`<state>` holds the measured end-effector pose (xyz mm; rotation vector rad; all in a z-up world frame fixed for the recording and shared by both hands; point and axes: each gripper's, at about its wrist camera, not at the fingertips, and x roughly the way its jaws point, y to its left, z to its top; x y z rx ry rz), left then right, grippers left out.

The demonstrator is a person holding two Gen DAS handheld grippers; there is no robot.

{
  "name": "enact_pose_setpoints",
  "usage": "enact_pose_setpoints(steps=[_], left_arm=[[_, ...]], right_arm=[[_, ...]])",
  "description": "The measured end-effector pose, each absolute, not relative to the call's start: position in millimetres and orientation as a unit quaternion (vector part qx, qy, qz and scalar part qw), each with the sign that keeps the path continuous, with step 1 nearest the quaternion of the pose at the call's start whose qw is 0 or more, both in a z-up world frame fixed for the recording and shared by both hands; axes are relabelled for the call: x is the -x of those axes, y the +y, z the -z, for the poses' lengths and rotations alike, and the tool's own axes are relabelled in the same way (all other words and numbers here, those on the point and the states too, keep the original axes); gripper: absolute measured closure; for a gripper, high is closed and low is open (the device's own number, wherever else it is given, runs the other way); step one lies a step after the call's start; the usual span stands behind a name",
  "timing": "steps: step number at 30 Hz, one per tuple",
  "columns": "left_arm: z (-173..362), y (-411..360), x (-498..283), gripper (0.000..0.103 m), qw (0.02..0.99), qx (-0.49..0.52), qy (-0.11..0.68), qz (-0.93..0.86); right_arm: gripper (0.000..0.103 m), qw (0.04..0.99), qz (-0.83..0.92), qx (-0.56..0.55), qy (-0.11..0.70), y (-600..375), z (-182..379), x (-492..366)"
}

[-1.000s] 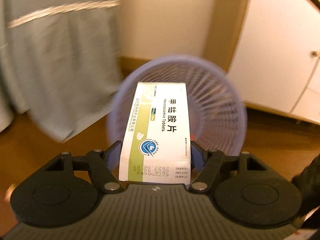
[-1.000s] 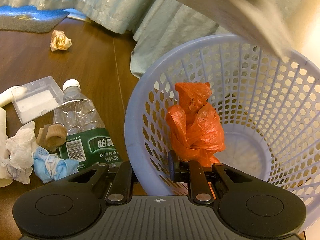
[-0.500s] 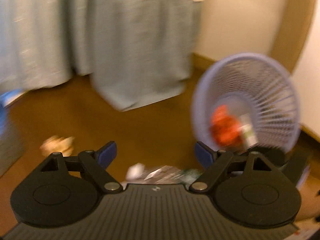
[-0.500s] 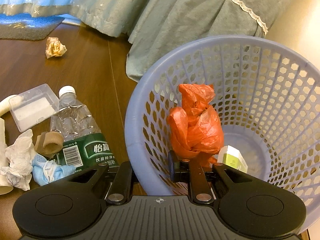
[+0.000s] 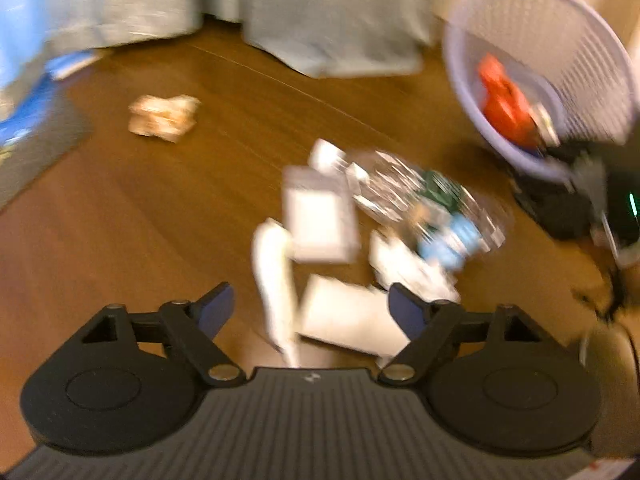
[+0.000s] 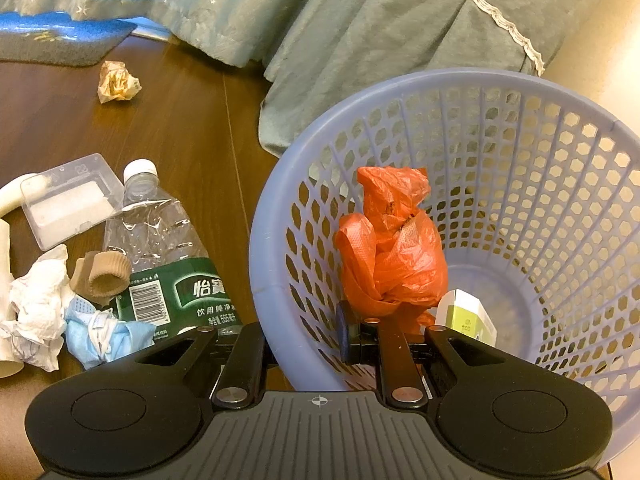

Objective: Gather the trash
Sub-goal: 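Lower the left tool and grasp the white paper towel roll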

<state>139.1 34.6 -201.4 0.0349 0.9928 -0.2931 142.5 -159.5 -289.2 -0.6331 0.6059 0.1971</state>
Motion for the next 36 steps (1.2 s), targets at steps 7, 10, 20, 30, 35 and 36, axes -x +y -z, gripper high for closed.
enact_pose_setpoints(steps=[7,10,20,30,35,36], left_arm=[[234.7,9.9,-126.2,0.022,0.819,-0.001,0.544,0.182],[241.7,6.1,-127.2,0.022,0.808,0.035,0.555,0.194],[254.3,-23.7,-163.1,0.020,0.828,0.013,0.541,0.145],[260.9,-15.9,-135.7,0.048,0.827,-0.097,0.532,0.151],[261.0,-5.1,-127.0,0.048,0.833,-0.081,0.528,0.140],[260.6,-4.8,-126.9,0.048,0.834,-0.079,0.528,0.139]], right_arm=[[0.089,0.901,-0.097,0.307,0.292,-159.2,290.3,-141.1],[0.089,0.900,-0.098,0.309,0.291,-159.5,291.0,-140.2],[0.089,0.901,-0.098,0.307,0.290,-159.8,291.7,-138.9],[0.089,0.902,-0.096,0.303,0.291,-158.2,290.9,-140.0],[0.089,0.902,-0.096,0.304,0.291,-158.5,290.9,-140.3],[0.089,0.901,-0.096,0.305,0.292,-158.9,291.2,-140.5]])
